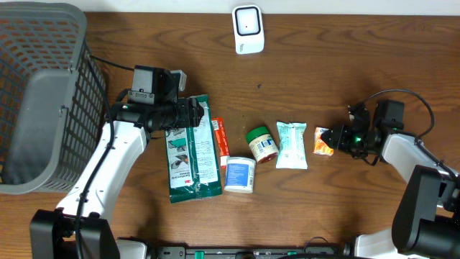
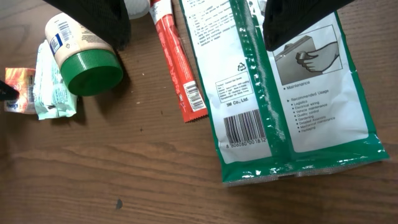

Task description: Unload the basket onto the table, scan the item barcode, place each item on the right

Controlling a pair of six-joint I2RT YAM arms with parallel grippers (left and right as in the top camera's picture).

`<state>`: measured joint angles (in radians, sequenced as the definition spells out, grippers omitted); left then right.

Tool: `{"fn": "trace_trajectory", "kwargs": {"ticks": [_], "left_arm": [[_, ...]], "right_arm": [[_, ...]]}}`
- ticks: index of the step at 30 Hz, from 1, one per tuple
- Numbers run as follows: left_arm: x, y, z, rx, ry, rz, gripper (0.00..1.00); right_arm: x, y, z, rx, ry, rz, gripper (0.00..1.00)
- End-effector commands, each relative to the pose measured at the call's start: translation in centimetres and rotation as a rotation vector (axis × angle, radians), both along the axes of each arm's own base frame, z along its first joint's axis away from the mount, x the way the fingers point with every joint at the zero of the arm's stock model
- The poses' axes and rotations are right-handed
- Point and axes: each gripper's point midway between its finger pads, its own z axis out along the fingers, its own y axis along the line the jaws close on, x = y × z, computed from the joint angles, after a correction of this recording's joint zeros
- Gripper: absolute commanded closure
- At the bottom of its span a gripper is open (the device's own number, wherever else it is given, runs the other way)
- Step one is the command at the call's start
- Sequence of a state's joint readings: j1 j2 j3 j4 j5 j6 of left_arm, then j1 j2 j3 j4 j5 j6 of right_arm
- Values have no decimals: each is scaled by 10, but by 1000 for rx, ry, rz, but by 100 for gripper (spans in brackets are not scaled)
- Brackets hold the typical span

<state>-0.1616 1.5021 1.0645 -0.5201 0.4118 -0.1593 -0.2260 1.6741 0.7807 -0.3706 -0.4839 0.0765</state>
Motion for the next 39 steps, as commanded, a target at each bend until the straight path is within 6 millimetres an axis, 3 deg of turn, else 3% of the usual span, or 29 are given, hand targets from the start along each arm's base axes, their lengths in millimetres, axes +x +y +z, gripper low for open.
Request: {"fn": "trace_trajectory", "kwargs": {"ticks": [1, 4, 5, 10, 13, 20, 23, 30, 39], "left_arm": [[-3, 3, -8, 19, 17, 0, 32], [-3, 3, -8, 19, 17, -1, 32], [-3, 3, -8, 19, 17, -1, 32], [-3, 3, -8, 19, 17, 0, 32], [-3, 3, -8, 19, 17, 0, 32], [-3, 3, -8, 22, 14, -6, 32], [-3, 3, -8, 22, 14, -6, 32], [-3, 3, -8, 29, 7, -18, 32], [4, 13, -10, 81, -16, 15, 32]], "right_arm": [[-16, 2, -15, 6, 33, 1, 57], [-16, 3, -15, 7, 29, 2, 92], [-14, 4, -14, 16, 20, 5, 99], [-4, 23, 4, 146, -53, 50, 99], [5, 33, 26, 257, -104, 74, 96], [6, 53, 100, 637, -261, 163, 99], [1, 58, 119, 751, -293, 193, 99], [-10, 69, 153, 935, -364, 292, 99], [-15, 90, 155, 978, -287, 326, 99]]}}
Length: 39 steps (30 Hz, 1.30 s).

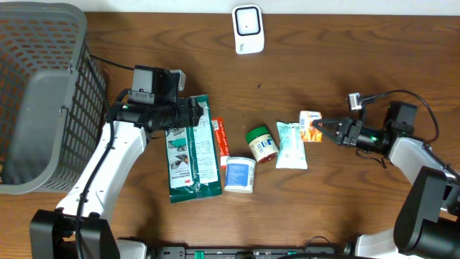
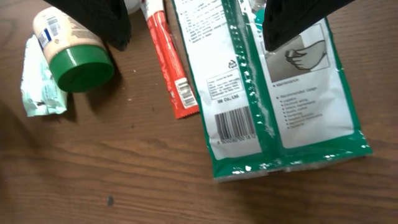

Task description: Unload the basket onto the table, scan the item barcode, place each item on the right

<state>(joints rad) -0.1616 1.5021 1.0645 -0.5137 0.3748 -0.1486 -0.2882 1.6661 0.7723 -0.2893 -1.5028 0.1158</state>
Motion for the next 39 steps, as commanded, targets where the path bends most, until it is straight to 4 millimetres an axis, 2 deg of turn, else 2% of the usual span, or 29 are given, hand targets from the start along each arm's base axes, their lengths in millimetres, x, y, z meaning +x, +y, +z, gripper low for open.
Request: {"fn": "trace_trajectory", "kwargs": {"ticks": [1, 9, 12, 15, 19, 25, 28, 32, 36, 39], "left_arm": [[2, 9, -9, 54, -3, 15, 32], [15, 24, -7, 118, -47, 95, 32], [21, 41, -7, 177, -57, 194, 32], [24, 68, -7, 250, -59, 338, 32], [25, 100, -6, 302, -56, 493, 32], [24, 126, -7, 308, -41, 564, 32], [20, 134, -9, 314, -23, 582, 32], [16, 139, -11, 320, -3, 592, 32], [14, 140, -12, 327, 3, 594, 32], [10, 148, -12, 372, 9, 615, 32]], "right_arm": [[-6, 17, 19, 52, -18, 73, 99], [-30, 73, 19, 59, 19, 262, 99], [-36, 89, 23, 59, 21, 318, 99], [-38, 98, 33, 56, -2, 351, 99], [-39, 103, 60, 50, -59, 367, 99], [-52, 102, 129, 29, -238, 370, 99], [-63, 102, 152, 21, -309, 370, 99], [-72, 101, 163, 15, -357, 371, 99], [-72, 101, 163, 15, -356, 371, 99], [-72, 101, 163, 15, -358, 370, 99]]}}
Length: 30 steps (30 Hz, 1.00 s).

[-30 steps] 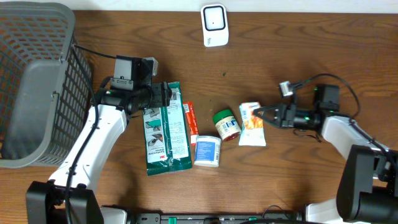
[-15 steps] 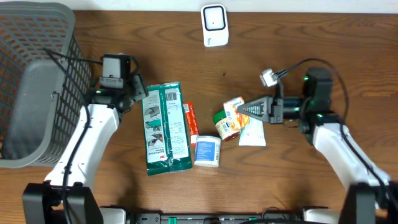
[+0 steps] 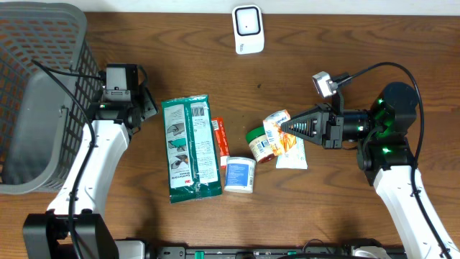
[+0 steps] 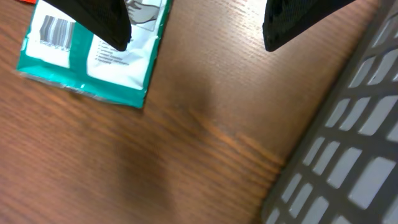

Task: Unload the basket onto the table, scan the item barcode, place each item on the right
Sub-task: 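Close the right gripper on the orange Kleenex tissue pack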

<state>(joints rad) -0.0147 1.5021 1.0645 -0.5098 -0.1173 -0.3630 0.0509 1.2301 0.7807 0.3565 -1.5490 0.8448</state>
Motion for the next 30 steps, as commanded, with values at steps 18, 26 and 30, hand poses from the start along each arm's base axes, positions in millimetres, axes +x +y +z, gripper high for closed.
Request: {"fn": "trace_trajectory", "kwargs": {"ticks": [18, 26, 30], "left_arm": [[-21, 34, -10, 117, 79, 109, 30], [-31, 48, -13, 115, 116, 146, 27], [-31, 49, -13, 120, 116, 148, 27]], "right_arm": [[-3, 2, 4, 0, 37, 19, 99], [-2, 0, 21, 4, 0, 11, 99], [-3, 0, 26, 5, -18, 11, 99]]}}
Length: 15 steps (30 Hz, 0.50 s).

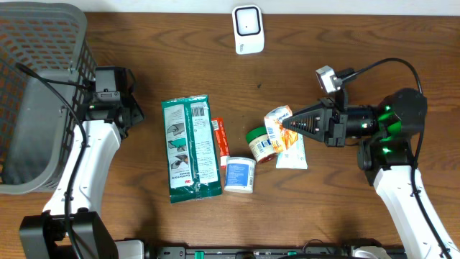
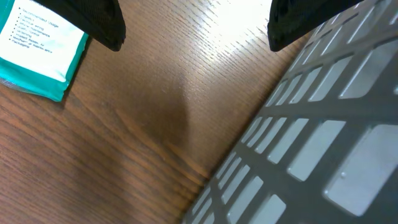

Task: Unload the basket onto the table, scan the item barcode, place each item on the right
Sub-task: 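Close the right gripper on the orange Kleenex tissue pack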

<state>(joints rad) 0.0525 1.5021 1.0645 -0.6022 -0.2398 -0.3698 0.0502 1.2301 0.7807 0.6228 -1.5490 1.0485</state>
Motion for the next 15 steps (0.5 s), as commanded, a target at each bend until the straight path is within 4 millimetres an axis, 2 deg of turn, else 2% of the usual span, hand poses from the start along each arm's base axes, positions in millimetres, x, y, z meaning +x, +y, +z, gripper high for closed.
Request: {"fn": "trace_trajectory", "kwargs": {"ticks": [1, 3, 4, 8, 12, 15], "left_arm": [[-6, 6, -6, 26, 24, 23, 27], [-6, 8, -6, 35, 25, 27, 26], [-6, 8, -6, 34, 27, 26, 19], [-9, 7, -7, 30, 39, 24, 15], [-9, 7, -7, 30, 39, 25, 15], [-9, 7, -7, 30, 40, 24, 14]], "right_arm": [[-3, 0, 5, -3, 45, 12, 99], [-3, 0, 5, -3, 42, 11, 99], [-2, 0, 6, -1, 32, 6, 99], [9, 0, 7, 12, -61, -52, 99], [30, -2, 1, 19, -76, -144, 99], [55, -6, -19, -1, -31, -235, 99]]}}
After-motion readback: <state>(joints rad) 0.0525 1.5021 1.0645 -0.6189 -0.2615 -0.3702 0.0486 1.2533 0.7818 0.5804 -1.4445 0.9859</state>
